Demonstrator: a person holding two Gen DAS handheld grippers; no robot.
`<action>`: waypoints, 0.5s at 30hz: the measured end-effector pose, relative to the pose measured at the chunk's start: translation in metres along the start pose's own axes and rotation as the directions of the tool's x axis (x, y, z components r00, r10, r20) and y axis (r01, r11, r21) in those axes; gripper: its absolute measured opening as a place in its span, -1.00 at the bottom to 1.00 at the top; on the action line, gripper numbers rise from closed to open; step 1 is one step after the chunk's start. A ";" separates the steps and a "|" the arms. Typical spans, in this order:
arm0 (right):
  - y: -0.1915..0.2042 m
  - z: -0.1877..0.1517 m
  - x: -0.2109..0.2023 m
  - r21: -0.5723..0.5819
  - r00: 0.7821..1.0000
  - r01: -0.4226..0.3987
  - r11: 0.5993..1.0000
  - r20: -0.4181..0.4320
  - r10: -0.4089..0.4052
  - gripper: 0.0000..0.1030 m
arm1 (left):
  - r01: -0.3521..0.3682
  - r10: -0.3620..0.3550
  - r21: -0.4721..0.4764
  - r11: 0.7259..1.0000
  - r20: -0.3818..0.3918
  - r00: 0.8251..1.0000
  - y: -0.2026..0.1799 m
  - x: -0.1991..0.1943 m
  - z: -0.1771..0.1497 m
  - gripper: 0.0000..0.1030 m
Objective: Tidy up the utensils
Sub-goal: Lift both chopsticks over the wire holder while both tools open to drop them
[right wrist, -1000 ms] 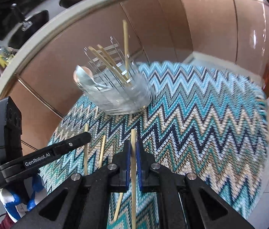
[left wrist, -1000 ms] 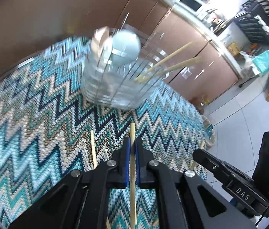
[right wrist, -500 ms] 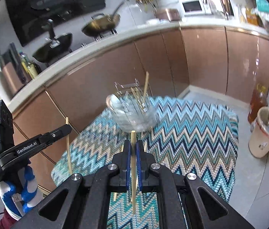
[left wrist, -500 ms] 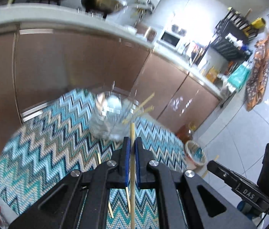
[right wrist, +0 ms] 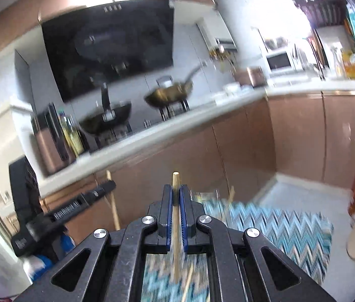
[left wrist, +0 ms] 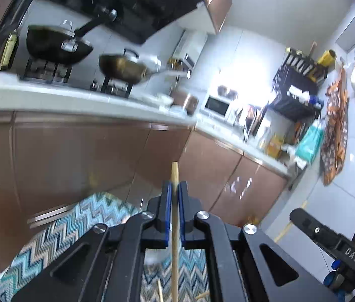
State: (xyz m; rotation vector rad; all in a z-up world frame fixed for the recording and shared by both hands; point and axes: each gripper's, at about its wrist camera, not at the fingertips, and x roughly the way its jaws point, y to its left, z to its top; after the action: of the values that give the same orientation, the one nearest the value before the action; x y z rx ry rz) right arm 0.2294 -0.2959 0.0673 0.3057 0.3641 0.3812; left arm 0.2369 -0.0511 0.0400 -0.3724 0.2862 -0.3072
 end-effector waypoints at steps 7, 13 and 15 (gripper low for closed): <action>-0.028 0.022 0.063 -0.043 0.994 0.038 0.998 0.105 -0.034 -0.88 | -0.073 0.070 0.016 0.997 0.151 0.986 -0.012 0.062 0.006 -0.91; -0.059 0.002 0.125 -0.072 0.996 0.077 0.994 0.049 -0.073 -0.88 | -0.102 0.099 0.015 0.995 0.160 0.982 -0.009 0.126 -0.011 -0.91; -0.065 -0.007 0.136 -0.080 0.996 0.081 0.994 0.035 -0.078 -0.88 | -0.120 0.115 0.022 0.993 0.169 0.979 -0.008 0.141 -0.018 -0.91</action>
State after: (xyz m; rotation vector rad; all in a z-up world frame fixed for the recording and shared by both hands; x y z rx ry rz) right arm 0.3640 -0.2962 -0.0009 0.2173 0.3276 0.3117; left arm 0.3578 -0.1127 -0.0036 -0.3462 0.1375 -0.1631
